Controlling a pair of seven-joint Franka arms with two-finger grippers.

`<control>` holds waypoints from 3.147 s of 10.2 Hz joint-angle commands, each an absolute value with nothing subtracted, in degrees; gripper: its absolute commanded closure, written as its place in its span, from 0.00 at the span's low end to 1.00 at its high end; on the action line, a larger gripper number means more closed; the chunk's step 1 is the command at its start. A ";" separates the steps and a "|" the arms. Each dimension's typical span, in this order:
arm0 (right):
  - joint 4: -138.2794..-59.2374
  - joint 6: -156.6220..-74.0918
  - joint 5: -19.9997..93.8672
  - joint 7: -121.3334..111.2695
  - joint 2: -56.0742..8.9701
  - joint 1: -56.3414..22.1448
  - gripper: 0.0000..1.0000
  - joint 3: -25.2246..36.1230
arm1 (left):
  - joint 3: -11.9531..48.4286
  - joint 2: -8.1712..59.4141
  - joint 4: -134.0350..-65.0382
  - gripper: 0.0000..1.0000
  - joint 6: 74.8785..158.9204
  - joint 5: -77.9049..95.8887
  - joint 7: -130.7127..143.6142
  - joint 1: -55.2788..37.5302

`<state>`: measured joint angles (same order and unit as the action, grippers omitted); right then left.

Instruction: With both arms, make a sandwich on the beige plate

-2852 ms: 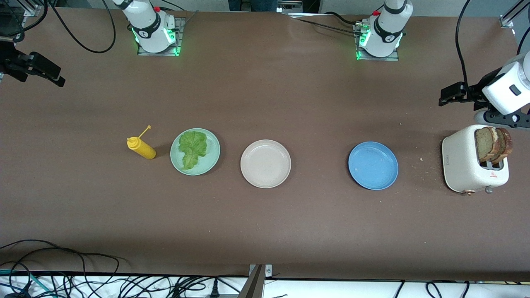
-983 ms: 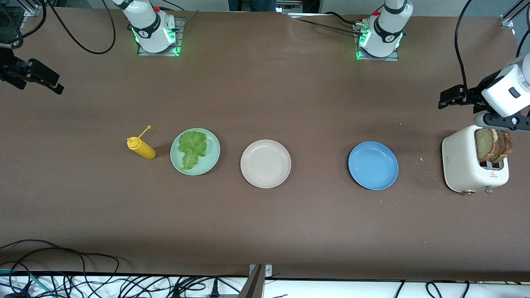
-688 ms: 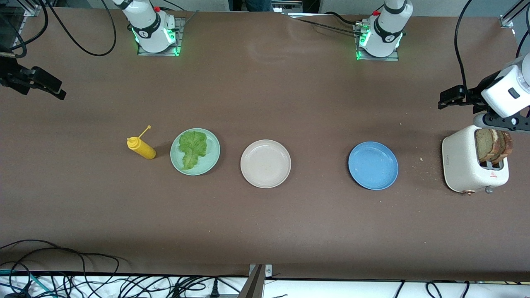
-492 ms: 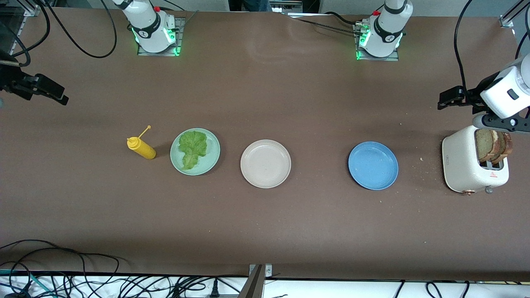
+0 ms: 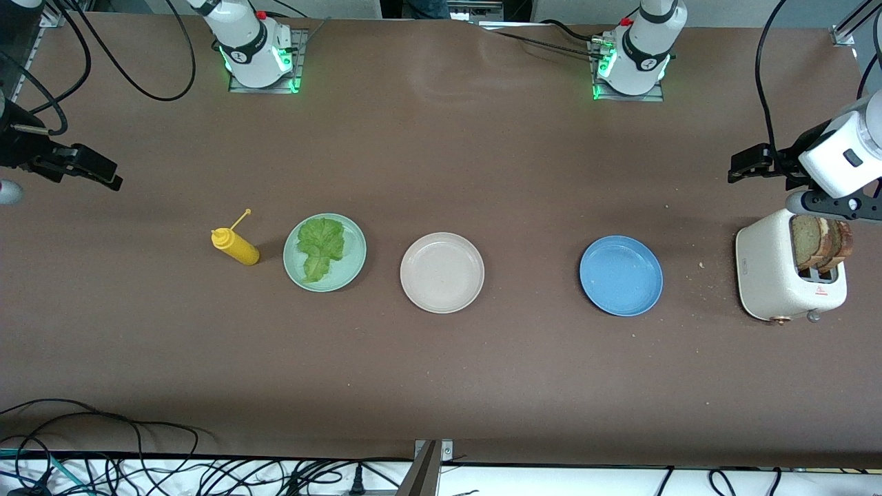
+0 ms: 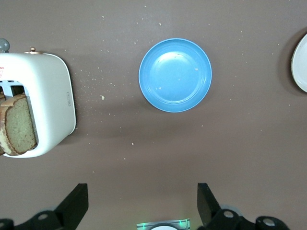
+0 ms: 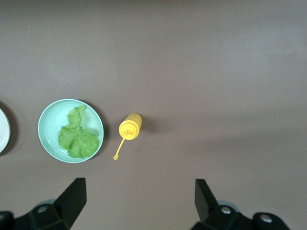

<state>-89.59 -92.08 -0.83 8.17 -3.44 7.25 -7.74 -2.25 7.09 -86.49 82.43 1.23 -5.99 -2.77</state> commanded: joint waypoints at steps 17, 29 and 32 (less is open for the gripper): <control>-95.27 -93.69 -1.23 9.93 0.44 7.38 0.00 -9.32 | -1.93 7.29 -85.96 0.00 82.35 1.05 -6.50 -2.37; -95.27 -94.39 -1.05 9.93 0.09 7.38 0.00 -9.23 | -2.02 7.47 -85.96 0.00 82.35 1.05 -6.50 -2.37; -95.19 -96.06 -1.05 9.93 -0.44 7.38 0.00 -9.23 | -2.02 7.47 -85.96 0.00 82.27 1.05 -6.50 -2.37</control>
<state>-93.95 -94.41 -0.85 9.19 -1.13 7.21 -8.97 -2.25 7.37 -86.49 82.43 1.23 -5.99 -2.77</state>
